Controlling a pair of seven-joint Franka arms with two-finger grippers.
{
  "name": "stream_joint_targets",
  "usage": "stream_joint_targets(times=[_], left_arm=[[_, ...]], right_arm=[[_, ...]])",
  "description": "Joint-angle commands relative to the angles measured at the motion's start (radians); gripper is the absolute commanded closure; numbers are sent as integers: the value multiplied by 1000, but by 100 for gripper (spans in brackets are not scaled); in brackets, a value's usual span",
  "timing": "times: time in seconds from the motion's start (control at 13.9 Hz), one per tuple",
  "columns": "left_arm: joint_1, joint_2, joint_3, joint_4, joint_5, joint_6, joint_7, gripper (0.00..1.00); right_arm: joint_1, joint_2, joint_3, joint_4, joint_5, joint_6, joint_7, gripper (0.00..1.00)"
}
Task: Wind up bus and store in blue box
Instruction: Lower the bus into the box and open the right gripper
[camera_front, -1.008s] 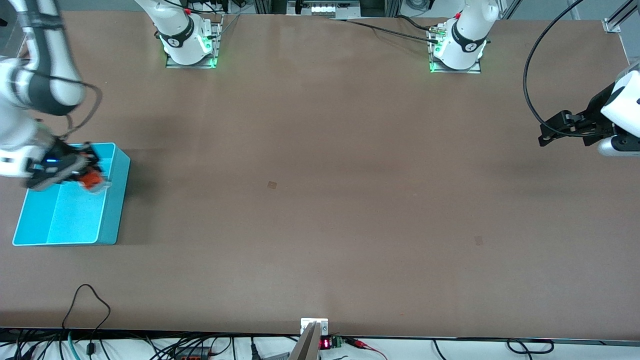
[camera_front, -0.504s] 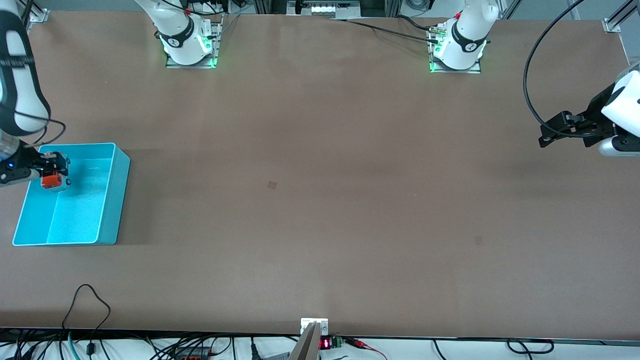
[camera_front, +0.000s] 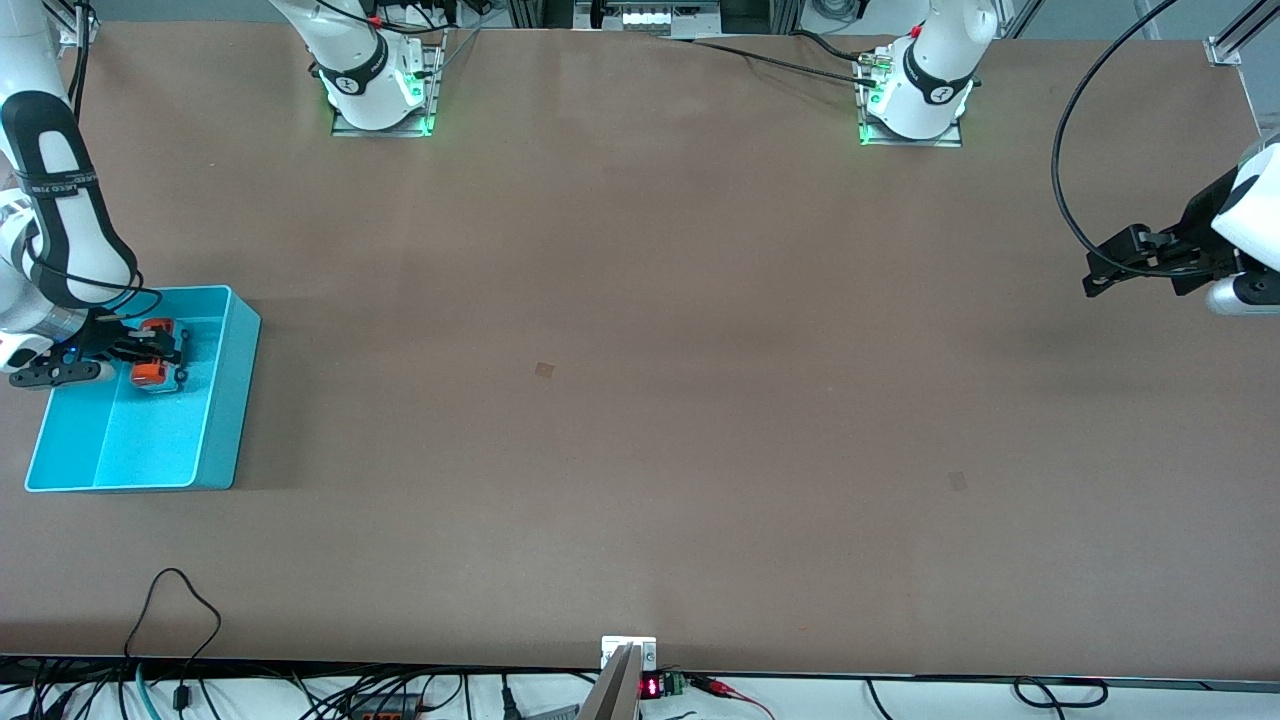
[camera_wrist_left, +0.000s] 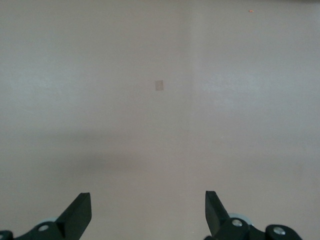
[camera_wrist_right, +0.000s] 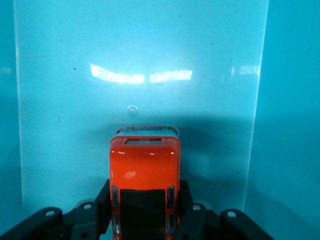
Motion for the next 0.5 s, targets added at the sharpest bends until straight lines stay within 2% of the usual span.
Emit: stream_joint_targets(times=[0.0, 0.07, 0.14, 0.22, 0.43], left_arm=[[10, -16, -3, -11, -9, -42, 15, 0], [10, -18, -2, -11, -6, -56, 16, 0], [9, -18, -3, -11, -3, -50, 18, 0], [9, -18, -3, -9, -1, -47, 18, 0], [10, -18, -3, -9, -9, -32, 19, 0]], right_arm=[[6, 10, -3, 13, 18, -54, 88, 100], [5, 18, -3, 13, 18, -62, 93, 94], [0, 22, -3, 13, 18, -62, 91, 43], [-1, 24, -3, 13, 18, -63, 93, 0], [0, 6, -3, 16, 9, -65, 79, 0]])
